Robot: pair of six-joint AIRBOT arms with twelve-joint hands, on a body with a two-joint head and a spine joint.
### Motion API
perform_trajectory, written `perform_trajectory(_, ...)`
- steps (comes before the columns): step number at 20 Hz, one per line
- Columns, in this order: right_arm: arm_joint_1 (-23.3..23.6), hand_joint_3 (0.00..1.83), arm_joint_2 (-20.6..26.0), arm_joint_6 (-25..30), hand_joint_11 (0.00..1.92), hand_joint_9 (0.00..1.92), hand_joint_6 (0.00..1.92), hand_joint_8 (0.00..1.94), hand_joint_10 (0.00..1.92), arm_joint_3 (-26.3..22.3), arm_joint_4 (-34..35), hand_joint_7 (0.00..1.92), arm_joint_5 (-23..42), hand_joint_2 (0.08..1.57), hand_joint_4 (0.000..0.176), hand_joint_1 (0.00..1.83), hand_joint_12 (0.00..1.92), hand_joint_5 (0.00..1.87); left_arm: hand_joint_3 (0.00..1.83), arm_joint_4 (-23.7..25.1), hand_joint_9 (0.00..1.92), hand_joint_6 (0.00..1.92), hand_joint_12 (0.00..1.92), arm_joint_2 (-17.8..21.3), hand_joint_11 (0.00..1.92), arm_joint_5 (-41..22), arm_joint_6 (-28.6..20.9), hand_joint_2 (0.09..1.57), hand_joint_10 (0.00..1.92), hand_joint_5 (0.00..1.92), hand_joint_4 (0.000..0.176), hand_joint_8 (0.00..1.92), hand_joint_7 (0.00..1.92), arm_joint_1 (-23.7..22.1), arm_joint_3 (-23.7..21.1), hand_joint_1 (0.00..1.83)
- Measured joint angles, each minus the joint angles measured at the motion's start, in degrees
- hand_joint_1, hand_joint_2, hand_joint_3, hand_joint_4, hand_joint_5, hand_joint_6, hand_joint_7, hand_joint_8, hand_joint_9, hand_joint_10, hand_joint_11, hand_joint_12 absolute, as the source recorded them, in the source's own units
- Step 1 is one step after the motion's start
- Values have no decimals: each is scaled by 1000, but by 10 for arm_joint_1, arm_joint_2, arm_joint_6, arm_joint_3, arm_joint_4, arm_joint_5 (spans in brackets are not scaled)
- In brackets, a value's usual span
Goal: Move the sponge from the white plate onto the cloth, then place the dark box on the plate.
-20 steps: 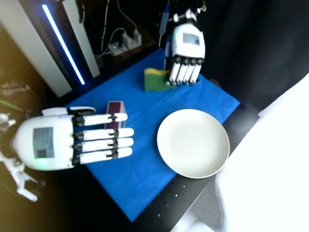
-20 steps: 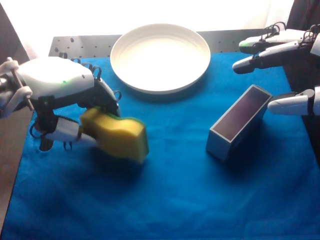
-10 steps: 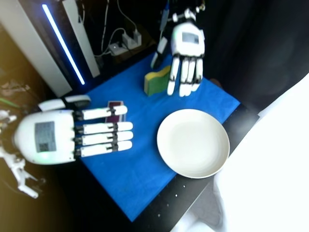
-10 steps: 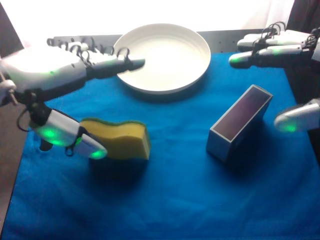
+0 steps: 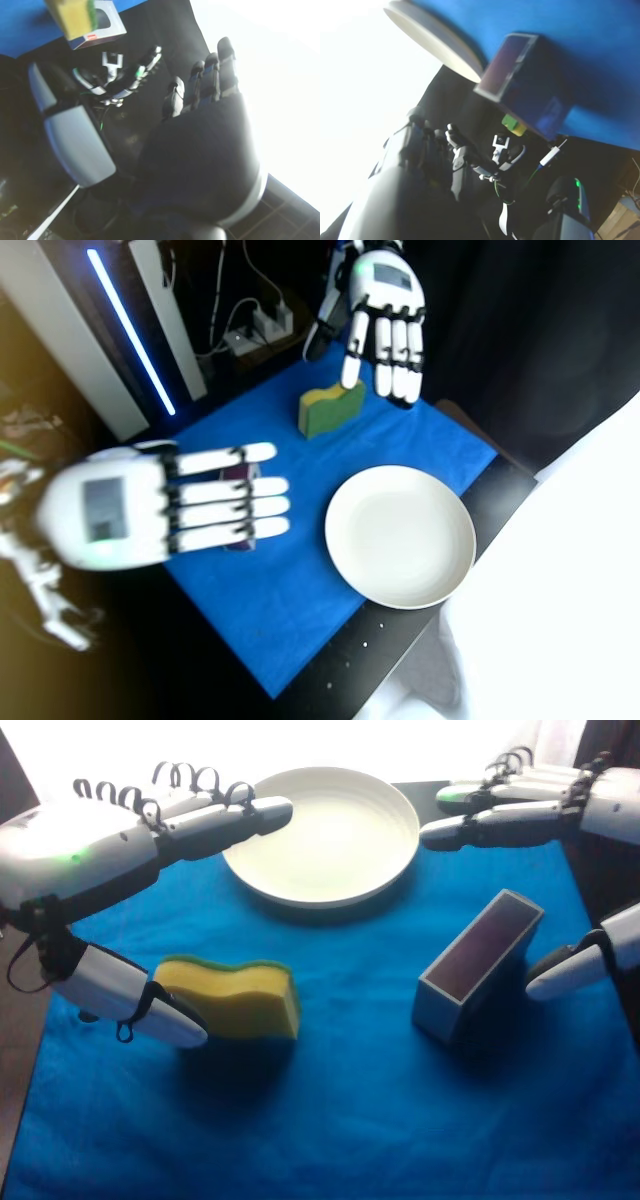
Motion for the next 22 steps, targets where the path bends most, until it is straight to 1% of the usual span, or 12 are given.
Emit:
perform_trajectory(2,0,12,-13,1,0,2,8,8,0,5,-30,90,-26,832,131,676,7,308,4,-17,14,0,499,1,0,-12,0,694,3,0,176,0,0,6,0,785)
perform_trajectory(4,7,14,-20,1,0,0,0,1,0,8,-56,76,-54,848,132,585,0,282,0,-34,60,0,623,1,0,-34,0,683,8,0,44,2,20,18,-1,806)
perform_trajectory(5,10,14,-21,1,0,0,0,1,0,12,-60,76,-60,848,132,585,0,282,0,-38,60,0,623,1,0,-45,0,683,8,0,44,2,20,24,-2,806)
perform_trajectory(7,20,1,-22,1,114,127,1,1,8,14,-70,204,-90,855,175,671,85,334,3,-54,57,0,340,1,0,-62,0,735,6,0,173,4,71,40,-5,686)
perform_trajectory(9,20,0,-23,1,11,364,6,8,11,14,-78,371,-97,918,176,766,894,431,0,-70,70,0,441,1,0,-70,0,725,3,0,176,7,87,49,-5,769)
perform_trajectory(12,20,1,-26,2,333,469,6,230,873,18,-84,596,-107,966,41,914,1484,679,2,-83,84,0,282,1,0,-86,0,754,3,0,176,1,82,59,-7,874)
perform_trajectory(13,20,1,-27,1,333,469,6,230,873,20,-83,596,-112,966,41,914,1484,679,2,-83,84,0,282,1,0,-87,0,754,3,0,176,1,82,60,-7,874)
perform_trajectory(14,20,0,-28,1,437,390,15,1014,1434,21,-82,365,-120,953,0,1048,1677,801,0,-83,99,0,286,1,0,-92,0,762,3,0,176,1,76,60,-7,870)
perform_trajectory(16,20,7,-29,2,425,372,65,1218,1553,22,-87,338,-127,1017,0,1232,1760,879,0,-87,94,0,330,1,0,-95,0,754,1,0,176,4,73,60,-7,882)
perform_trajectory(18,20,11,-32,2,546,514,940,1454,1586,24,-85,620,-128,1182,0,1185,1783,849,0,-87,102,0,360,1,0,-95,0,756,2,0,176,3,84,60,-7,894)
perform_trajectory(19,20,29,-33,2,872,727,1834,1670,1907,26,-72,600,-128,1307,4,1249,1915,563,1,-89,84,0,346,1,0,-95,0,765,0,0,176,0,66,61,-8,854)
perform_trajectory(22,40,12,-32,2,835,818,1390,1438,1583,31,-55,765,-127,1241,0,1193,1760,705,0,-93,108,0,411,1,0,-97,0,732,4,0,176,4,107,67,-8,868)
